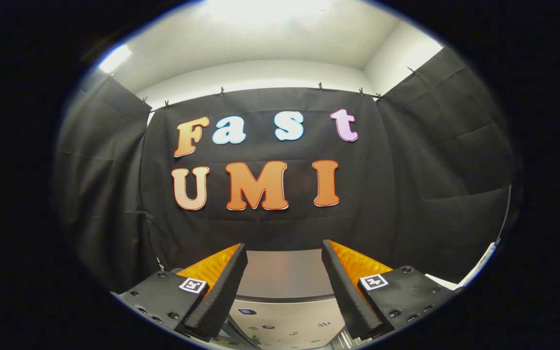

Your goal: Put the clothes into the washing machine and then close the washing machine lid.

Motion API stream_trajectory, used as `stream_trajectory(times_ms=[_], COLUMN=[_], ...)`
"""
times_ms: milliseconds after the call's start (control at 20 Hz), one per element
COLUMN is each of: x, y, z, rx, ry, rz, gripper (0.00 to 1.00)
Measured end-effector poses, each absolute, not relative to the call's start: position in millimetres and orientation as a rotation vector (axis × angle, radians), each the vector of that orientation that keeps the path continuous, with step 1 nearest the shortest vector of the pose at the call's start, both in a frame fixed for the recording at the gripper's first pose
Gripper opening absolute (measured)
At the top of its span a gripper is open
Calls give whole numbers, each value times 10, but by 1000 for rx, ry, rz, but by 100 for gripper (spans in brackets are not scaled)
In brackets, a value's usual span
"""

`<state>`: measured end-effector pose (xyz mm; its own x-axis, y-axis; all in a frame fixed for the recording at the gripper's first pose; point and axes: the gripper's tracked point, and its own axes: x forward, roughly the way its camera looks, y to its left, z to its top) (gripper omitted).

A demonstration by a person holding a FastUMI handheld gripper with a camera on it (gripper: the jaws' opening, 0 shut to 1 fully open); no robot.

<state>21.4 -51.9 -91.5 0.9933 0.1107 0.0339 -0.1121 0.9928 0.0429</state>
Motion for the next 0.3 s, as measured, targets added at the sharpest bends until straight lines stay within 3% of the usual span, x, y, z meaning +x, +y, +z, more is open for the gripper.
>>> stream_trajectory(times_ms=[300], x=[-144], y=[-688], z=[-1005], rx=[45], ry=[-51], rz=[106], gripper=[97])
